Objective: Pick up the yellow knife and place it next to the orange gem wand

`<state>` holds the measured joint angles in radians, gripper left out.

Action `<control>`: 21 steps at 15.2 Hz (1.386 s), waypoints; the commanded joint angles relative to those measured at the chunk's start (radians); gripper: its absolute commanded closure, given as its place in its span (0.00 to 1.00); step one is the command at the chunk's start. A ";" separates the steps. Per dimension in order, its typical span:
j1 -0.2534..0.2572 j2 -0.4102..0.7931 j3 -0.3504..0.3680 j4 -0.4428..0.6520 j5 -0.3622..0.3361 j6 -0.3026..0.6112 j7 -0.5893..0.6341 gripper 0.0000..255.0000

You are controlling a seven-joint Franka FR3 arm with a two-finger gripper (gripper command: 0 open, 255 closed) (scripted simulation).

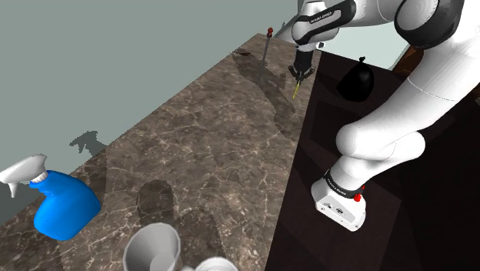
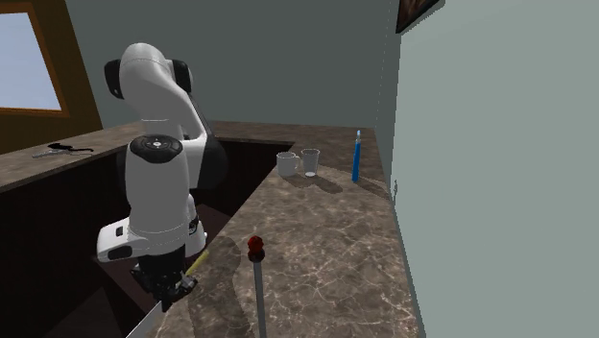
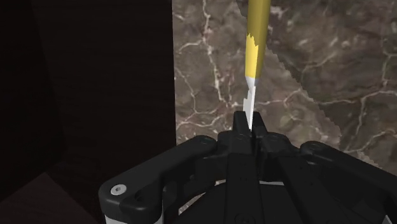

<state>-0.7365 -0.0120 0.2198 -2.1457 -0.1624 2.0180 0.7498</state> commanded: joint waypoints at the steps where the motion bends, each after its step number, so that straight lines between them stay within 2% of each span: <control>1: 0.001 0.014 0.001 -0.018 -0.006 0.031 0.009 1.00; 10: 0.000 0.078 -0.001 -0.071 -0.034 0.143 0.040 1.00; 17: 0.000 0.078 -0.001 -0.071 -0.034 0.143 0.040 1.00; 18: 0.000 0.078 -0.001 -0.071 -0.034 0.143 0.040 0.00; 21: 0.000 0.078 -0.001 -0.071 -0.034 0.143 0.040 0.00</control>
<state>-0.7361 0.0657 0.2187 -2.2166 -0.1966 2.1612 0.7902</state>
